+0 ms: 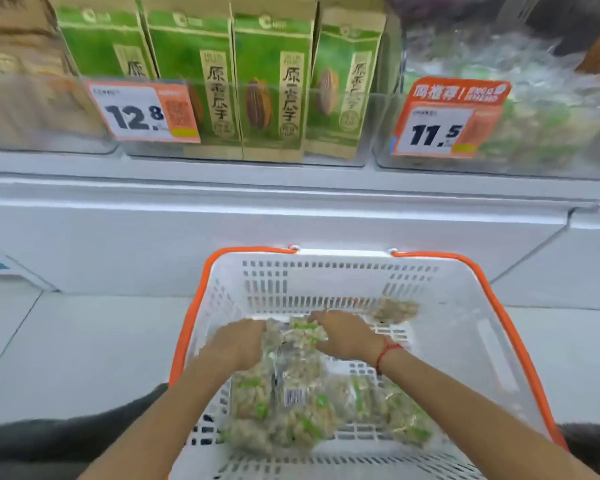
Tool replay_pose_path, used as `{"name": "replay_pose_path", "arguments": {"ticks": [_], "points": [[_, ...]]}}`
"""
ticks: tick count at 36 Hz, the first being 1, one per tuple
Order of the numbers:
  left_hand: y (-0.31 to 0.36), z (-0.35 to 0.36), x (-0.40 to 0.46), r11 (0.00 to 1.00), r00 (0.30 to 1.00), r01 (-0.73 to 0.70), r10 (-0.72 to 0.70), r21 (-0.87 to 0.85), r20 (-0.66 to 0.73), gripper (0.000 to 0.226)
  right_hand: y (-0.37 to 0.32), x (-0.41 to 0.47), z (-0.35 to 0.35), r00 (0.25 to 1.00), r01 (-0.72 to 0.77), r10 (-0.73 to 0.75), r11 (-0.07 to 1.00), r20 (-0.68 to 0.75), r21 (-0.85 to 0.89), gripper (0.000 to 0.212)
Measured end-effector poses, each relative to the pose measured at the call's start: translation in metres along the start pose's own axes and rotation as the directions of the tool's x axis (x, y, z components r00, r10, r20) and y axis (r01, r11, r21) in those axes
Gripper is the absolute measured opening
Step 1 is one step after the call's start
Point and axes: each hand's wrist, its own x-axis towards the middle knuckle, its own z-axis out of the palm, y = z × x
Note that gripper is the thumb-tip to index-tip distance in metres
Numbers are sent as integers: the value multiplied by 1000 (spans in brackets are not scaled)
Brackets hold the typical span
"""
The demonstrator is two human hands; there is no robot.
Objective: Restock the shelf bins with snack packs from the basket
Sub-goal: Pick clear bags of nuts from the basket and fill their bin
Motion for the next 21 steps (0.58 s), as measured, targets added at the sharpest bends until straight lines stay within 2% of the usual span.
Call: {"name": "replay_pose_path", "arguments": {"ticks": [2,4,6,7,9,12,14,16,18,19,21], "points": [[-1,31,6,1000,990,-15,15,-1,141,58,0,10,36,992,-61,44,987,117,148,78],[-4,59,10,1000,973,19,-19,0,229,76,-2,16,69,970,-164,109,954,217,253,107],[-10,77,12,998,978,48,-56,44,201,88,-4,19,96,959,-232,164,924,233,305,126],[-11,82,11,995,985,39,-54,96,161,90,-5,20,104,959,-251,184,904,215,346,127],[-12,89,9,980,997,2,-17,200,74,91,-5,17,109,961,-259,205,898,183,355,117],[-15,87,10,966,999,-23,30,256,-22,75,3,10,93,980,-176,169,982,102,69,81],[-16,79,13,947,998,-51,58,318,-13,62,16,4,88,988,-88,99,992,119,-90,51],[-13,69,16,928,999,-46,40,370,24,51,29,-3,86,979,-101,117,990,169,-97,33],[-8,62,18,916,1000,3,-14,401,23,44,47,-9,84,979,-154,169,979,110,-131,10],[-5,59,19,910,1000,29,-30,413,-2,41,56,-12,81,978,-182,196,971,77,-158,13],[-1,58,17,909,997,66,-44,411,-62,36,74,-15,77,959,-265,273,959,77,-103,31]]}}
